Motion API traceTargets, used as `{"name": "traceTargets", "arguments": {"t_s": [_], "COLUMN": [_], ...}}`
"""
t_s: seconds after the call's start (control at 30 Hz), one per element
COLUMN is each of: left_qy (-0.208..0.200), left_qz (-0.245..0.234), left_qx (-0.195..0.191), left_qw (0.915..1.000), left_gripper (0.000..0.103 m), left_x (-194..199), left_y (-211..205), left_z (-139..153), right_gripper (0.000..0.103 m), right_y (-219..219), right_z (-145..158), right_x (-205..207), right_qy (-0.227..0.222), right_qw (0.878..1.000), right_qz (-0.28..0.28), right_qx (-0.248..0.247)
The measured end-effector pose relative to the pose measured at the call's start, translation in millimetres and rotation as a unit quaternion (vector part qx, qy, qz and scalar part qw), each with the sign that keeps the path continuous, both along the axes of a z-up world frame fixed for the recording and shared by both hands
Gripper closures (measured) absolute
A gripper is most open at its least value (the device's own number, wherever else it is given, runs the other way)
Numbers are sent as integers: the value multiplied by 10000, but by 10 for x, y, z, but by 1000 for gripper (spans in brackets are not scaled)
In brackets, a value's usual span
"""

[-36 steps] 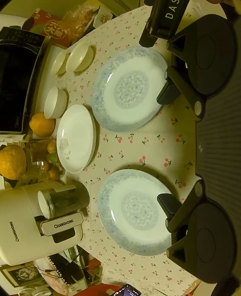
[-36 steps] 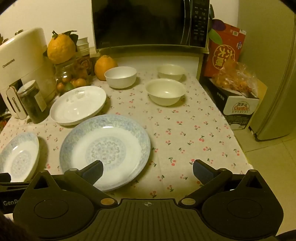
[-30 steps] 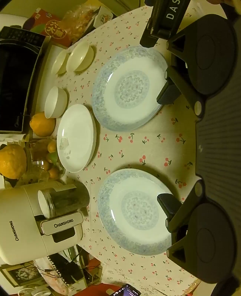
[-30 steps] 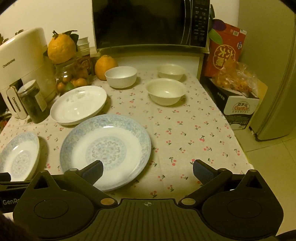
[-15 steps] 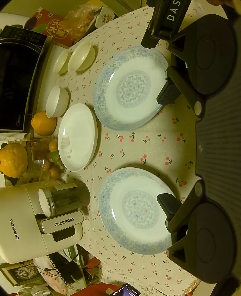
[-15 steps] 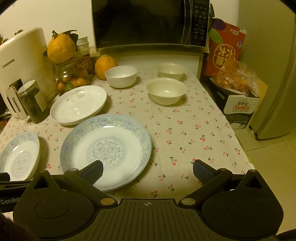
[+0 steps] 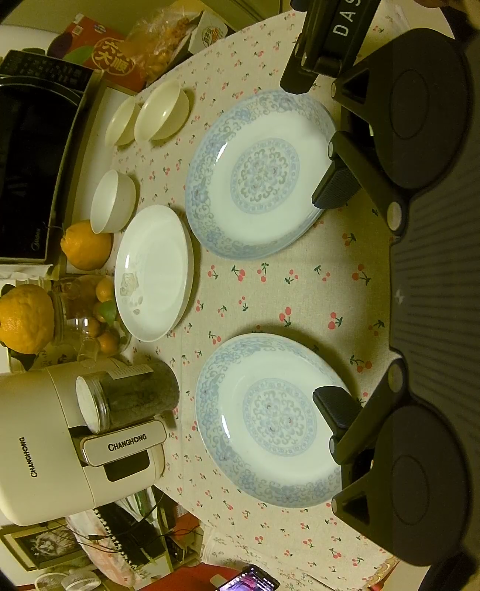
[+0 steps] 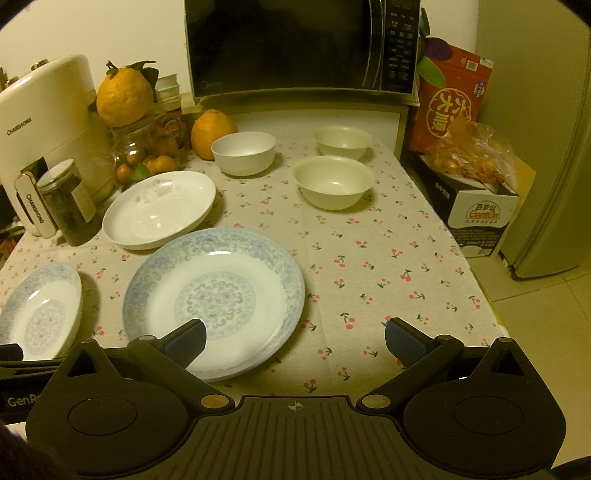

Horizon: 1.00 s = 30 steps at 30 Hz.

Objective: Organize plates and bowls

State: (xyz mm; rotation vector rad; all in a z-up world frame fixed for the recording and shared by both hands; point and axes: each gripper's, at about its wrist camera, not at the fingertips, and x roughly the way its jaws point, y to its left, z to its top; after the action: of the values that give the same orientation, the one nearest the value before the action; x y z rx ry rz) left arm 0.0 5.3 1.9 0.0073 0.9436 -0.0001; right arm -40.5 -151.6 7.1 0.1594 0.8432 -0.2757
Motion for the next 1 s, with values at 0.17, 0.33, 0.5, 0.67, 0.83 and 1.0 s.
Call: {"name": "traceTargets", "arguments": {"t_s": [0.17, 0.33, 0.5, 0.67, 0.83, 1.0], "left_qy": [11, 11, 13, 23, 26, 24], "left_qz": [-4, -1, -7, -8, -10, -10], "left_qx": [4, 9, 10, 16, 22, 21], "left_qw": [10000, 10000, 10000, 10000, 10000, 10000], "left_gripper": [1, 1, 1, 1, 1, 1], "left_x": [1, 0, 1, -1, 0, 1], "left_y": [8, 9, 8, 8, 6, 9], "left_z": [-5, -11, -10, -20, -28, -28], "right_gripper": [0, 0, 0, 0, 0, 0], "right_y": [-1, 0, -1, 3, 4, 4], "right_z": [4, 6, 9, 12, 14, 18], "right_x": [-1, -2, -2, -1, 0, 1], "right_qy": [2, 0, 2, 2, 3, 1], "right_qw": [10000, 10000, 10000, 10000, 10000, 10000], "right_qz": [2, -1, 2, 1, 1, 0], "right_qx": [2, 3, 6, 6, 9, 10]}}
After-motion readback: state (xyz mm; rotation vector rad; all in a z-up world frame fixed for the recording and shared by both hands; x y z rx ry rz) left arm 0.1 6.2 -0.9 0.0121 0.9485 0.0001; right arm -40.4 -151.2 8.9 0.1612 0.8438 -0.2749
